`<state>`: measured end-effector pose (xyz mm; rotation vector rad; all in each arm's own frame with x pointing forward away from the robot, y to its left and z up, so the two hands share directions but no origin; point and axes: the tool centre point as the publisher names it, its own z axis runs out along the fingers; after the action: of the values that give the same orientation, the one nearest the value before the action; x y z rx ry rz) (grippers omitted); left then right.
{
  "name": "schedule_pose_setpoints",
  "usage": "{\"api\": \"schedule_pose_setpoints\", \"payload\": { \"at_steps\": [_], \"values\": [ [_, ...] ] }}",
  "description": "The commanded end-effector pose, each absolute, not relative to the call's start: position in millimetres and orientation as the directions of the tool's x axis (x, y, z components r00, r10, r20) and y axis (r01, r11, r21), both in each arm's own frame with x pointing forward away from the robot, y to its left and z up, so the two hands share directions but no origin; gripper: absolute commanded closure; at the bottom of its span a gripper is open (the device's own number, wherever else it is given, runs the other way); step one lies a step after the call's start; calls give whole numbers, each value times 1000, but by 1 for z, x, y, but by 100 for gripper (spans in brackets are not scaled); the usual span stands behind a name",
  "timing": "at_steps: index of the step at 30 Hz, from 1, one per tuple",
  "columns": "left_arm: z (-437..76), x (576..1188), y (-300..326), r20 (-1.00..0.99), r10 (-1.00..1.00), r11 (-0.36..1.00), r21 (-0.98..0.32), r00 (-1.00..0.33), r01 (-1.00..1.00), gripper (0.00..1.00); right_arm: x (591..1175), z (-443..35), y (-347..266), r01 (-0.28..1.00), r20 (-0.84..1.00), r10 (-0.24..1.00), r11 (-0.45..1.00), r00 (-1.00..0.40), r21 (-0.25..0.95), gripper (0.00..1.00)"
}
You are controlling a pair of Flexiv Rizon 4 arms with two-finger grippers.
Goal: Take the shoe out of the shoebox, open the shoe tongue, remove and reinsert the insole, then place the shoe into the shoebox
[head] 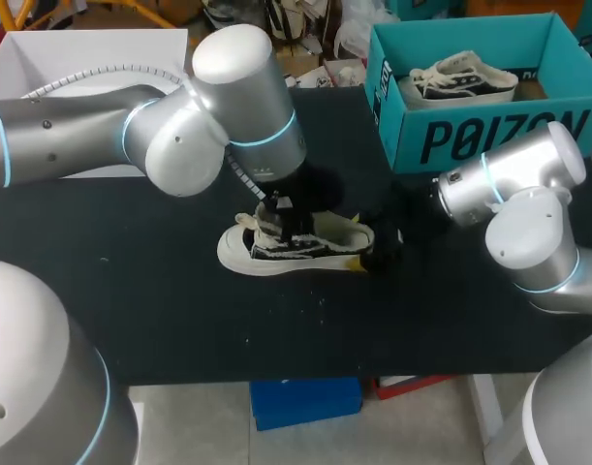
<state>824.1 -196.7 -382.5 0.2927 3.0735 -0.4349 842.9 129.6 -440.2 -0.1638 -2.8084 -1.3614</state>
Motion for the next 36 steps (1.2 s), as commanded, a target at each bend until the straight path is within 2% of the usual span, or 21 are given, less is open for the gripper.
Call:
{"api": "schedule_pose_setpoints", "payload": {
  "at_steps": [1,18,26,28,36],
  "values": [
    [-379,823,-195,-52,190,933,-300,-980,197,100,843,-441,131,103,61,88,617,-994,780,100],
    [-357,817,-199,-56,214,923,-315,-975,220,100,843,-441,131,103,61,88,617,-994,780,100],
    [-359,837,-200,211,254,924,-341,-944,173,100,843,-441,131,103,61,88,617,-994,780,100],
    [-360,840,-200,261,248,936,-313,-933,162,100,843,-441,131,103,61,88,617,-994,780,100],
    [-361,843,-204,343,286,935,-304,-895,182,100,843,-441,131,103,61,88,617,-994,780,100]
  ]
}}
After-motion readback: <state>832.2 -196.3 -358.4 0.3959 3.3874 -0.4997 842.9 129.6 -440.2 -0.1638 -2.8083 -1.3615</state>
